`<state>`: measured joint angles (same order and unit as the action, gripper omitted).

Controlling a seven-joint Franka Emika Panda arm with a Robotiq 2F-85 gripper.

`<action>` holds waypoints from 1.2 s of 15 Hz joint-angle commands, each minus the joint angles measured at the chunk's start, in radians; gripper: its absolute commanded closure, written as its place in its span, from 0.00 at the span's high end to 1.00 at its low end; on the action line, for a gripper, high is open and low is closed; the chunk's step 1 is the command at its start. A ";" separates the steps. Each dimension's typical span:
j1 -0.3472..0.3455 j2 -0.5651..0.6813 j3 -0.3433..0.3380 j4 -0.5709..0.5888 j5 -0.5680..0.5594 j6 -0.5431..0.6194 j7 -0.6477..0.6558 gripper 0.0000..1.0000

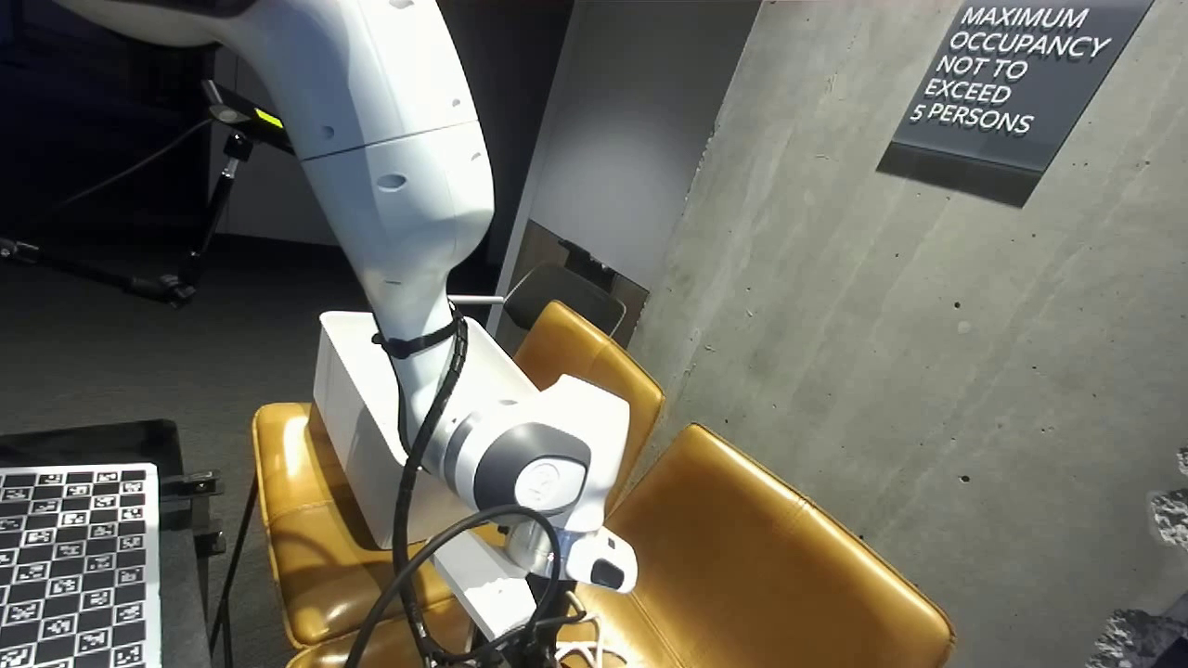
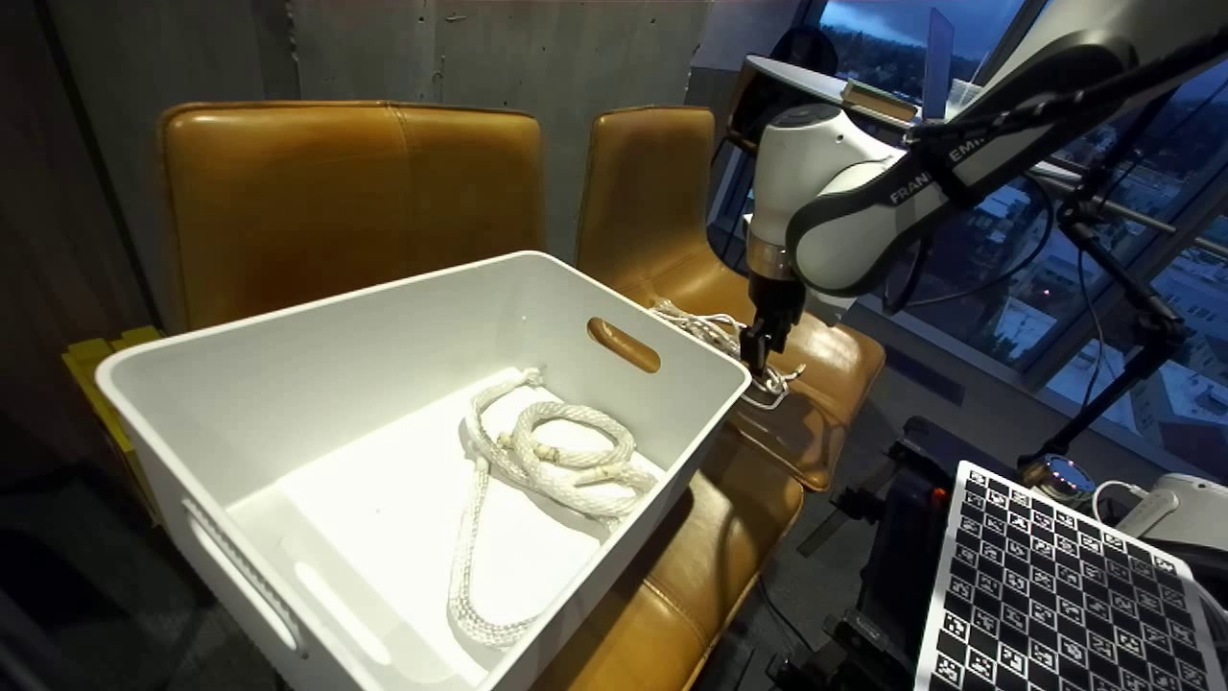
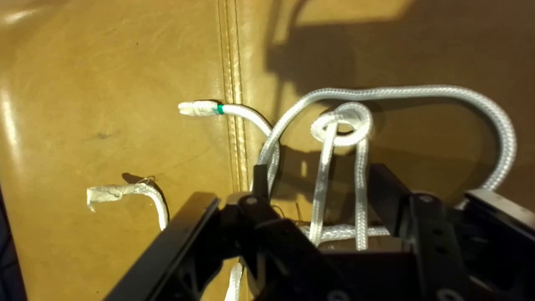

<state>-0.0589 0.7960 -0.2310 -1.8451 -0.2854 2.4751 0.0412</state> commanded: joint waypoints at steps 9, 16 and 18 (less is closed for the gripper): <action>0.008 0.065 -0.004 0.029 -0.007 0.012 0.000 0.01; 0.055 -0.222 -0.005 -0.134 -0.017 -0.010 0.010 0.01; 0.062 -0.319 0.003 -0.161 -0.018 -0.022 0.011 0.01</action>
<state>-0.0119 0.6451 -0.2336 -1.9140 -0.2854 2.4724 0.0429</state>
